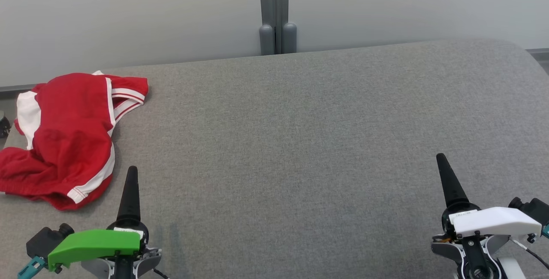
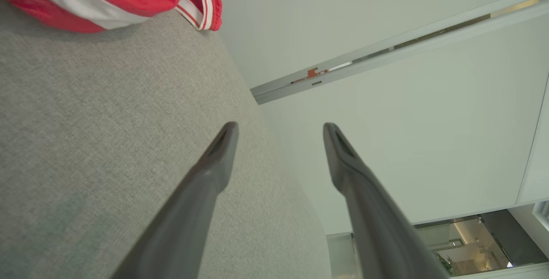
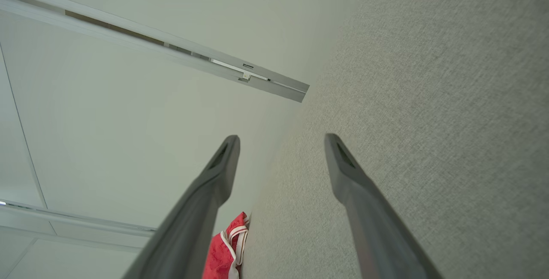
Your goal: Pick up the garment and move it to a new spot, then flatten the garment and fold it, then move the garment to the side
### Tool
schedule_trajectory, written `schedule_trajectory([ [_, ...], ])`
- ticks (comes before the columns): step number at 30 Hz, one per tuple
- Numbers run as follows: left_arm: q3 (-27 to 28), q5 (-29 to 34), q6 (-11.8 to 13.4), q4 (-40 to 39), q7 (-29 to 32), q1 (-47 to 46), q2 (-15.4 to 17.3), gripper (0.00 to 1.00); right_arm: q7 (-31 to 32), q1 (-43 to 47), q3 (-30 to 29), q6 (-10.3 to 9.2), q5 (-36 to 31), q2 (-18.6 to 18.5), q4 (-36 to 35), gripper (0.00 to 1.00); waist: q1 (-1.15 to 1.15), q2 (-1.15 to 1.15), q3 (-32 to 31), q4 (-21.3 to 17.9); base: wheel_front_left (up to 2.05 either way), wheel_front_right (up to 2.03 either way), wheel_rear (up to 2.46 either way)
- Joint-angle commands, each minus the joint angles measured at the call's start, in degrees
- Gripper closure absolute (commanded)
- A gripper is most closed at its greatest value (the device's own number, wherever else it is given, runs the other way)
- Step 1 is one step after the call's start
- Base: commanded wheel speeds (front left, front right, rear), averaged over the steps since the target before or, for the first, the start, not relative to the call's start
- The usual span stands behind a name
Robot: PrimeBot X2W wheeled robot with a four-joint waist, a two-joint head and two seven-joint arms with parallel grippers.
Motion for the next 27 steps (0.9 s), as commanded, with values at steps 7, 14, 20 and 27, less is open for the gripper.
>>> schedule_trajectory([
  [7, -1.16, 10.04, 2.24, -2.77, -1.91, 0.41, 0.42, 0.00, -1.96, 0.15, 0.96, 0.01, -9.74, -0.36, -2.81, 0.00, 0.00, 0.00, 0.01, 0.07, 0.00, 0.00, 0.00],
  [14, -2.46, 20.13, 3.56, -3.44, -3.24, 0.97, 0.46, 0.00, -3.26, 0.53, 1.84, 0.02, -17.39, -0.40, -3.92, 0.00, 0.00, 0.00, -0.08, 0.05, 0.00, 0.00, 0.00],
  [20, -3.64, 26.74, 4.86, -3.91, -4.34, 1.48, 0.49, 0.00, -4.36, 1.05, 3.01, 0.02, -23.99, -0.43, -4.60, 0.00, 0.00, 0.00, -0.19, 0.02, 0.00, 0.00, 0.00],
  [27, -4.69, 34.26, 5.81, -4.43, -5.52, 2.18, 0.54, 0.00, -5.56, 1.52, 4.30, 0.02, -29.71, -0.46, -4.68, 0.00, 0.00, 0.00, -0.35, 0.03, 0.00, 0.00, 0.00],
])
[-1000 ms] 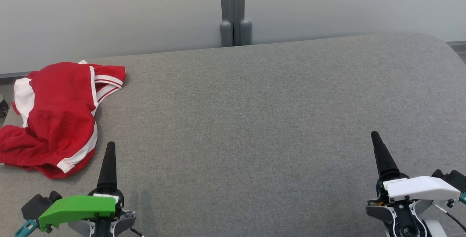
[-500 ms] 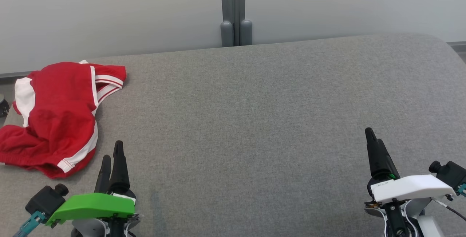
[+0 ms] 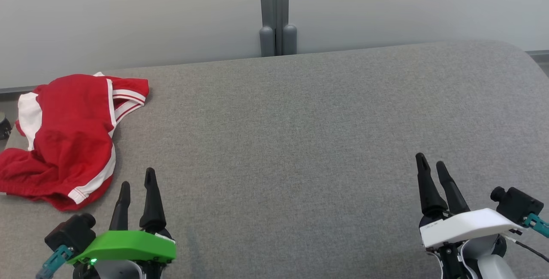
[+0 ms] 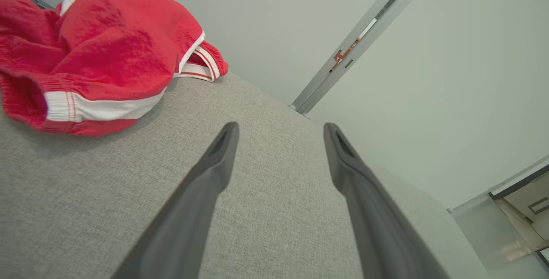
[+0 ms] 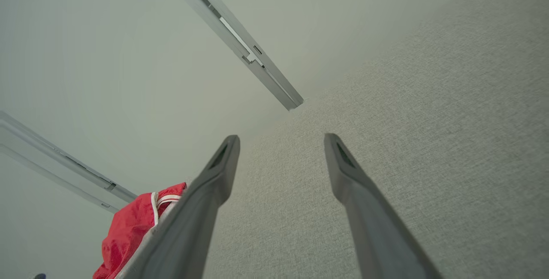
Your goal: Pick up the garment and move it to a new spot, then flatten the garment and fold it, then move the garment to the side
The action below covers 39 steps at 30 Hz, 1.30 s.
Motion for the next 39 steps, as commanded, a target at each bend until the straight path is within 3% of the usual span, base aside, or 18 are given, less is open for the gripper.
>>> schedule_trajectory([
  [1, -0.24, 2.34, 0.36, -0.91, -0.50, 0.27, 0.42, 0.00, -0.63, -0.02, 0.41, 0.02, -2.03, -0.30, -0.81, 0.00, 0.00, 0.00, -0.03, 0.02, 0.00, 0.00, 0.00],
  [20, -1.56, 16.19, 0.75, -0.08, -3.38, 2.59, 0.53, 0.00, -3.52, 0.89, 2.03, 0.02, -16.94, -0.39, -0.37, 0.00, 0.00, 0.00, -0.57, 0.22, 0.00, 0.00, 0.00],
  [39, -3.06, 24.36, 1.22, 1.75, -5.80, 3.69, 0.61, 0.00, -5.96, 1.79, 2.43, 0.03, -28.20, -0.46, 0.22, 0.00, 0.00, 0.00, -1.22, 0.56, 0.00, 0.00, 0.00],
])
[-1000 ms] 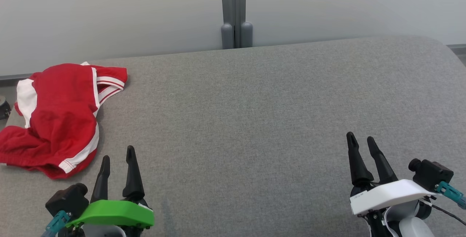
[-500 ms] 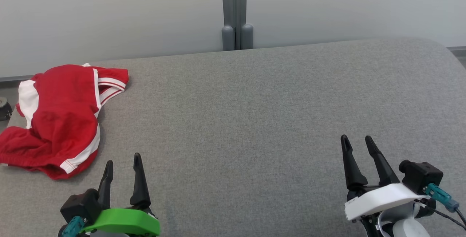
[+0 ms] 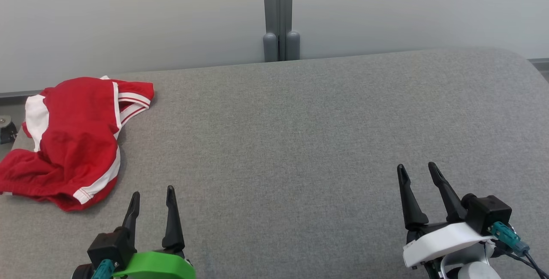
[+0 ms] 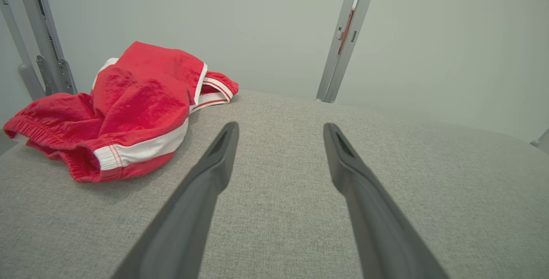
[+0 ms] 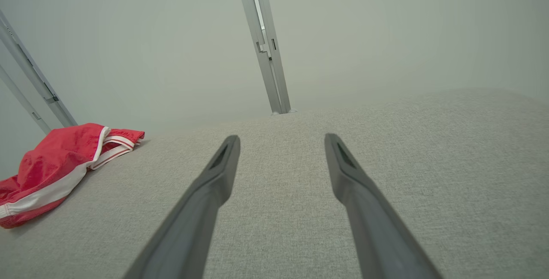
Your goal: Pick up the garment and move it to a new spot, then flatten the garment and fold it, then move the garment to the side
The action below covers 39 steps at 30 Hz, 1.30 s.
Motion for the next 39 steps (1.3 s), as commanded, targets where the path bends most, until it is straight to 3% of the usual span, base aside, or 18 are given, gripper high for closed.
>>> schedule_trajectory([
  [1, -0.11, 1.02, 0.34, -0.14, -0.56, 0.60, 0.48, 0.00, -0.60, 0.37, 0.20, 0.02, -1.38, -0.30, -0.19, 0.00, 0.00, 0.00, -0.08, 0.03, 0.00, 0.00, 0.00],
  [28, -1.42, 7.59, 1.54, 2.97, -3.47, 2.04, 0.53, 0.00, -3.53, 1.59, 1.50, 0.01, -12.59, -0.36, -1.08, 0.00, 0.00, 0.00, -0.61, 0.22, 0.00, 0.00, 0.00],
  [39, -1.09, 6.20, 1.47, 4.32, -3.28, 1.52, 0.53, 0.00, -3.42, 1.38, 1.14, 0.01, -11.90, -0.35, -0.81, 0.00, 0.00, 0.00, -0.41, 0.27, 0.00, 0.00, 0.00],
])
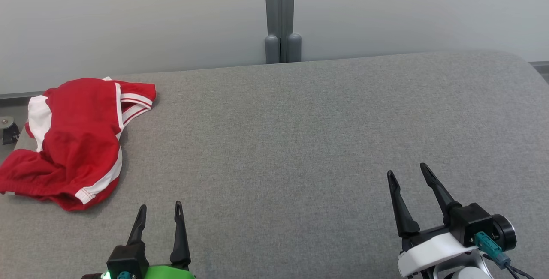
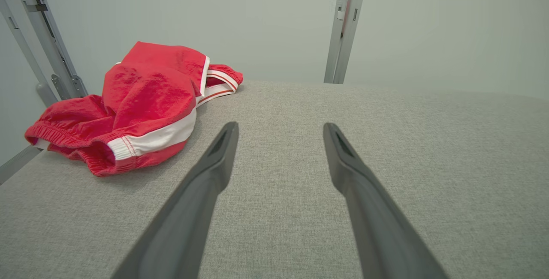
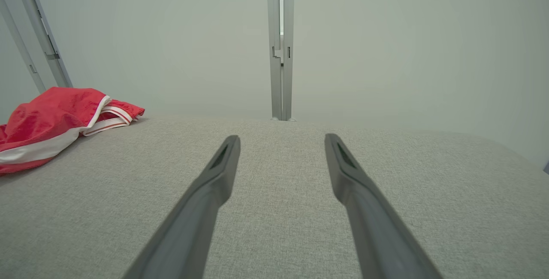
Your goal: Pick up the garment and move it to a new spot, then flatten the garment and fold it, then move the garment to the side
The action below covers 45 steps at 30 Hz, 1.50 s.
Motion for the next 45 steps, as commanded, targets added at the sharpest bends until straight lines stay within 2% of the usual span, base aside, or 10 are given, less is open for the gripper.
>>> schedule_trajectory([
  [1, 0.23, -0.46, 0.13, 0.20, -0.04, 0.24, 0.38, 0.00, -0.19, 0.27, -0.08, 0.00, 0.11, -0.22, -0.03, 0.00, 0.00, 0.00, 0.02, 0.01, 0.00, 0.00, 0.00],
  [22, 0.39, -0.59, -0.20, 0.53, -0.04, -0.45, 0.38, 0.00, -0.19, 0.28, -0.52, 0.00, 0.98, -0.21, 0.16, 0.00, 0.00, 0.00, 0.24, 1.12, 0.00, 0.00, 0.00],
  [28, 0.98, -0.03, -0.06, 0.35, -0.04, -0.84, 0.37, 0.00, -0.18, 0.57, -0.43, 0.00, 1.22, -0.21, -0.12, 0.00, 0.00, 0.00, 0.31, 4.59, 0.00, 0.00, 0.00],
  [38, 2.86, 0.44, -0.33, 0.00, -0.03, -0.97, 0.36, 0.00, -0.18, 0.14, -0.17, -0.01, 1.52, -0.20, -0.31, 0.00, 0.00, 0.00, 0.81, 14.37, 0.00, 0.00, 0.00],
  [45, 3.70, 0.36, -0.45, -0.19, -0.03, -0.94, 0.35, 0.00, -0.18, -0.41, 0.14, -0.01, 1.71, -0.21, -0.10, 0.00, 0.00, 0.00, 0.98, 18.38, 0.00, 0.00, 0.00],
])
